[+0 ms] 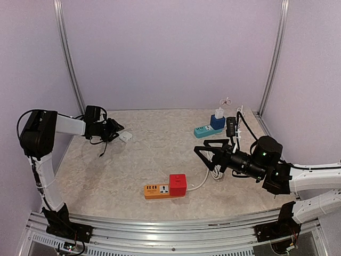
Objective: Pull the plug off the socket
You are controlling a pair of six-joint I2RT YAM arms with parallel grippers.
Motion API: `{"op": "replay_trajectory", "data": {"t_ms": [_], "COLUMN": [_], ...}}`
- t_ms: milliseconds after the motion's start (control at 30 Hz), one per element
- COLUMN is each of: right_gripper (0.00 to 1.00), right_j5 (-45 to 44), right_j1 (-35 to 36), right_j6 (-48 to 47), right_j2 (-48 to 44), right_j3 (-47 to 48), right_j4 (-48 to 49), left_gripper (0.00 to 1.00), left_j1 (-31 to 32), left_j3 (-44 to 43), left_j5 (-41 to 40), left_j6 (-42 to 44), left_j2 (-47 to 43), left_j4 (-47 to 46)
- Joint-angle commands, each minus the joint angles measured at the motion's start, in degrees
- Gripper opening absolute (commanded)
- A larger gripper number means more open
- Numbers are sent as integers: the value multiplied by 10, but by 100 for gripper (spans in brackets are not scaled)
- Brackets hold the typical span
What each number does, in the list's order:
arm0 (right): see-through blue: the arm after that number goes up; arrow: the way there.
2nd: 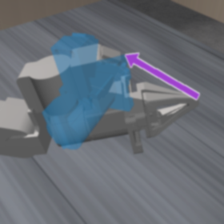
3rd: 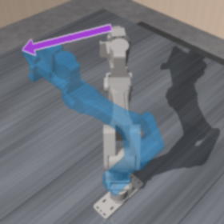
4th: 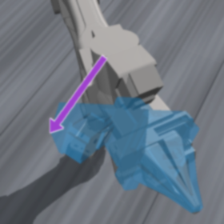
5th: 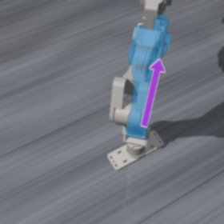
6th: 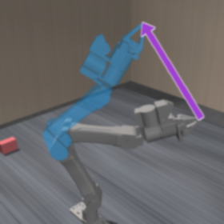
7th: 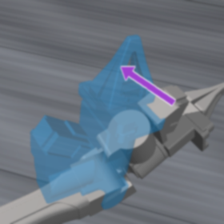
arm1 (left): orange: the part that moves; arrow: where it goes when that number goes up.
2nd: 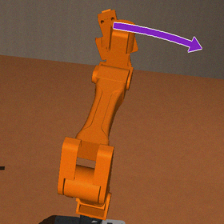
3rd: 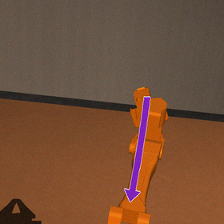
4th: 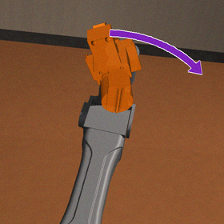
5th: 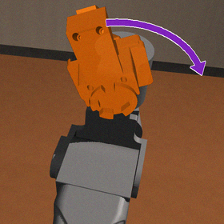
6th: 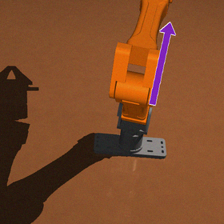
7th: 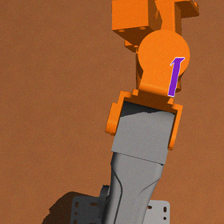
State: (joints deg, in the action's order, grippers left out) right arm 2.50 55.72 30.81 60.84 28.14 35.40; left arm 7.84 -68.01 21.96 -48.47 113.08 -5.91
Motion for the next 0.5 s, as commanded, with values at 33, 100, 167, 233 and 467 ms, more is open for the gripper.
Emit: {"op": "replay_trajectory", "data": {"t_ms": [33,100,167,233,467], "right_gripper": [86,86,86,86,85], "right_j5": [-9,-13,-20,-21,-22], "right_j1": [-4,-4,-5,-4,-7], "right_j6": [-27,-42,-56,-71,-74], "right_j2": [-4,-7,-10,-12,-12], "right_j3": [6,10,14,17,-1], "right_j4": [-45,-68,-95,-127,-157], "left_gripper": [55,67,79,89,99], "left_j1": [30,50,66,80,134], "left_j3": [9,19,38,74,179], "left_j5": [-23,-38,-39,-24,2], "left_j6": [81,118,148,186,282], "left_j2": [-41,-64,-100,-138,-312], "left_j4": [11,16,13,6,21]}}
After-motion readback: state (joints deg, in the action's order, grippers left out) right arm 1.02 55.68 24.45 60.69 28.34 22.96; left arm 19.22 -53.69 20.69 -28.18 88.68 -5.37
